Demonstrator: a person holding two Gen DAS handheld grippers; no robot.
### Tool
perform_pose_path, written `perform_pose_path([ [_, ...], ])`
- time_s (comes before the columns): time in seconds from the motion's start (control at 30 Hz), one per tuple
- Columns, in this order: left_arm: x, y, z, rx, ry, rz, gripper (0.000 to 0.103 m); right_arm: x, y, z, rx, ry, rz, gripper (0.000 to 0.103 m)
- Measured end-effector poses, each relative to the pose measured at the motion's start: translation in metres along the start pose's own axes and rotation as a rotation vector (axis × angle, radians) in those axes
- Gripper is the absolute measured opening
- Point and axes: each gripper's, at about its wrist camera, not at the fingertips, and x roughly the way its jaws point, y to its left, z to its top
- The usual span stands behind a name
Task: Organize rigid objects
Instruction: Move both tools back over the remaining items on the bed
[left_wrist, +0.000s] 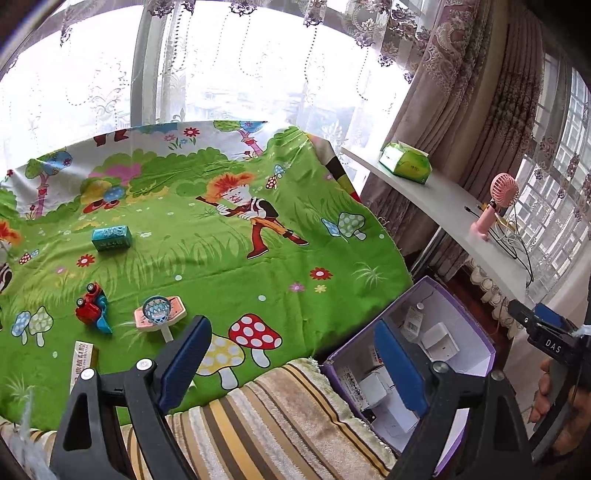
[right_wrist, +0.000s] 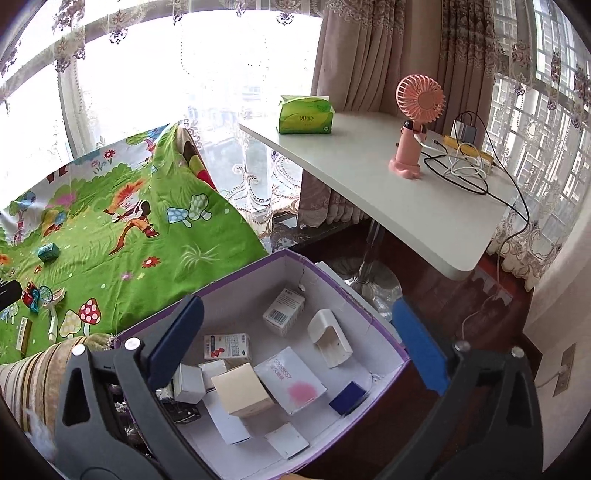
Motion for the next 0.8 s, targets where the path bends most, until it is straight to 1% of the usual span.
perform_pose_path([
  [0.07, -0.003, 0.014, -0.002, -0.007, 0.015, 0.012, 0.091, -0.002, 0.013, 0.001, -0.019, -0.005, 0.034, 0.103],
  [0.17, -0.011, 0.04, -0.007, -0.055, 0.024, 0.016, 0.091, -0.003, 0.03, 0.001, -0.035, 0.006, 0.094, 0.103],
  [0.27, -0.018, 0.064, -0.016, -0.082, 0.035, 0.038, 0.091, -0.004, 0.042, -0.002, -0.025, 0.023, 0.201, 0.103],
  [0.4, -0.022, 0.095, -0.029, -0.108, 0.071, 0.083, 0.091, -0.004, 0.071, -0.005, -0.057, 0.046, 0.233, 0.103],
  [0.47, -0.023, 0.109, -0.034, -0.134, 0.092, 0.088, 0.09, -0.003, 0.086, -0.007, -0.082, 0.058, 0.27, 0.103],
  [0.53, -0.023, 0.12, -0.038, -0.152, 0.113, 0.114, 0.09, -0.001, 0.103, -0.01, -0.105, 0.073, 0.303, 0.103],
  [0.67, -0.022, 0.138, -0.042, -0.179, 0.14, 0.143, 0.09, 0.003, 0.132, -0.013, -0.136, 0.104, 0.356, 0.103],
  [0.8, -0.018, 0.15, -0.044, -0.185, 0.169, 0.167, 0.086, 0.006, 0.157, -0.017, -0.171, 0.125, 0.386, 0.103],
])
